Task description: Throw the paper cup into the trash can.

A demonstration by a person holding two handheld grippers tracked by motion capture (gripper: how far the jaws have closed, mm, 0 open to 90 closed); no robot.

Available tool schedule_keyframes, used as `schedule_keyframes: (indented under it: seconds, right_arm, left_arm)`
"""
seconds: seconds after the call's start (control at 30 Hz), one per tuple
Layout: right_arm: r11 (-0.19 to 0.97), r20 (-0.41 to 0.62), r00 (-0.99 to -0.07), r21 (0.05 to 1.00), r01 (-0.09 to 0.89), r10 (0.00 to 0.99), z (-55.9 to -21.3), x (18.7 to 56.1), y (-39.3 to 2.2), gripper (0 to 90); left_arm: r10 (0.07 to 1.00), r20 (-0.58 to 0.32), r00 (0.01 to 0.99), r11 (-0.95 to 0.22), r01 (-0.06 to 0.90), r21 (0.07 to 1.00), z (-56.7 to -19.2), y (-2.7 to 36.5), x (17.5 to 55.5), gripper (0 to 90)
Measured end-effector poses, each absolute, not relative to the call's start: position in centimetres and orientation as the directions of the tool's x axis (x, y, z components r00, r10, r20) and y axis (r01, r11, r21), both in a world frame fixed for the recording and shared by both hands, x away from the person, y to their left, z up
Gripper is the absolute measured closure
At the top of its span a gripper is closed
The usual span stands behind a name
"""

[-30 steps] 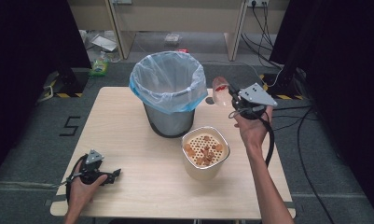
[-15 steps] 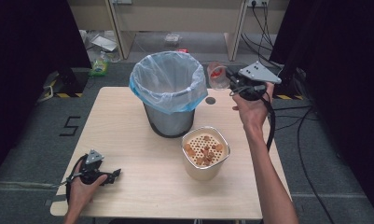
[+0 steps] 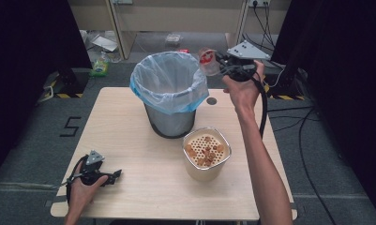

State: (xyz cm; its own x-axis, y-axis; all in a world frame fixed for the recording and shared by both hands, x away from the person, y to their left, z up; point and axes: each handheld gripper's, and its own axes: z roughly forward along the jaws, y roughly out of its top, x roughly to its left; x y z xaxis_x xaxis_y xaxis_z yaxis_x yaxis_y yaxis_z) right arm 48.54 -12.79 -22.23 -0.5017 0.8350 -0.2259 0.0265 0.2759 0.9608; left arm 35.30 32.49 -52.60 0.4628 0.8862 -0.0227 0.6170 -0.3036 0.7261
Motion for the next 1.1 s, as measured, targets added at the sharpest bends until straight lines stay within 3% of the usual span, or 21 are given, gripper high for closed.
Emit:
schedule_keyframes:
  seconds: [0.4,0.6,1.1]
  right_arm:
    - [0.301,-0.211,-0.594,0.952,0.056,0.777,-23.9,51.3,-7.0,85.3]
    - [0.290,-0.194,-0.594,0.954,0.070,0.781,-24.2,52.1,-5.5,72.0]
    - [0.290,-0.183,-0.533,0.949,0.124,0.826,-24.0,50.6,-11.3,62.9]
  left_arm:
    - [0.886,-0.022,0.463,-0.304,0.617,0.726,-52.6,32.5,35.3,0.0]
    - [0.885,-0.022,0.465,-0.306,0.616,0.726,-52.6,32.5,35.3,0.0]
    - [0.886,-0.022,0.464,-0.305,0.616,0.726,-52.6,32.5,35.2,0.0]
